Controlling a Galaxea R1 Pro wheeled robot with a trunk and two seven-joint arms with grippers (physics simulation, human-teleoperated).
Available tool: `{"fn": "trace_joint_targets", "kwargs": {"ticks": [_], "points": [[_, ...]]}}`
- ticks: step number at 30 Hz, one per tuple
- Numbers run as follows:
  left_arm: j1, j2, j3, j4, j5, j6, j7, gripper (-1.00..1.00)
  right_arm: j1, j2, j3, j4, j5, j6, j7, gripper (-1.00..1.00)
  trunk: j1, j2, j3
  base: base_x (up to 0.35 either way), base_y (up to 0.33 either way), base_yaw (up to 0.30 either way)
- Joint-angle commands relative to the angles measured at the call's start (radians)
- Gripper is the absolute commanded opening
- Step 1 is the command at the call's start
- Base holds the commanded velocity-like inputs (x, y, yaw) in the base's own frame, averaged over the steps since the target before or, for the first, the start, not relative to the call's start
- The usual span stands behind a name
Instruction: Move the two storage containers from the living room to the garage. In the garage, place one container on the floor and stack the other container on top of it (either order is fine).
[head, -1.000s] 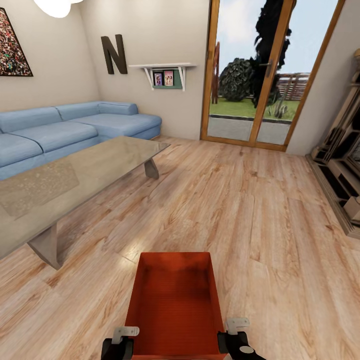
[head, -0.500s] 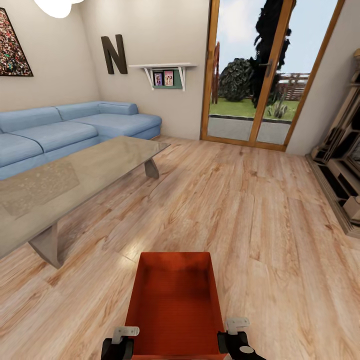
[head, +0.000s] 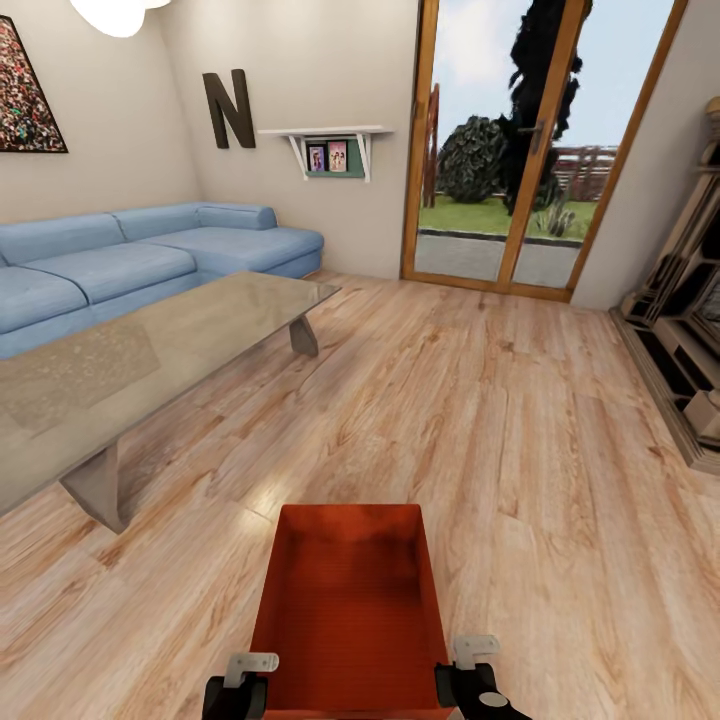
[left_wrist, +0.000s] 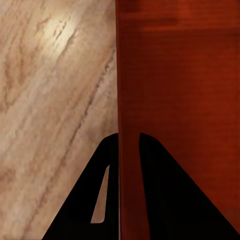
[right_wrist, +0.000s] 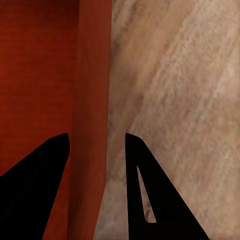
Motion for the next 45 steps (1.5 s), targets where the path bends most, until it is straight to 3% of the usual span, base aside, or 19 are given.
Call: {"fn": "trace_joint_targets", "kwargs": {"ticks": [1, 42, 45], "points": [[-0.001, 0.0, 0.031, -0.001, -0.012, -0.004, 0.013, -1.0, -0.001, 0.0, -0.001, 0.001, -0.003, -0.003, -0.008, -1.0, 0.0, 0.0, -0.001, -0.002, 0.0, 0.0], [-0.001, 0.0, 0.031, -0.001, -0.011, -0.005, 0.013, -1.0, -0.001, 0.0, -0.001, 0.002, -0.004, -0.003, -0.008, -1.0, 0.0, 0.0, -0.001, -0.006, 0.0, 0.0], [-0.001, 0.0, 0.031, -0.001, -0.011, -0.005, 0.013, -1.0, -0.001, 0.0, -0.001, 0.002, -0.005, -0.003, -0.008, -1.0, -0.002, 0.0, 0.011, 0.0, 0.0, 0.0]]}}
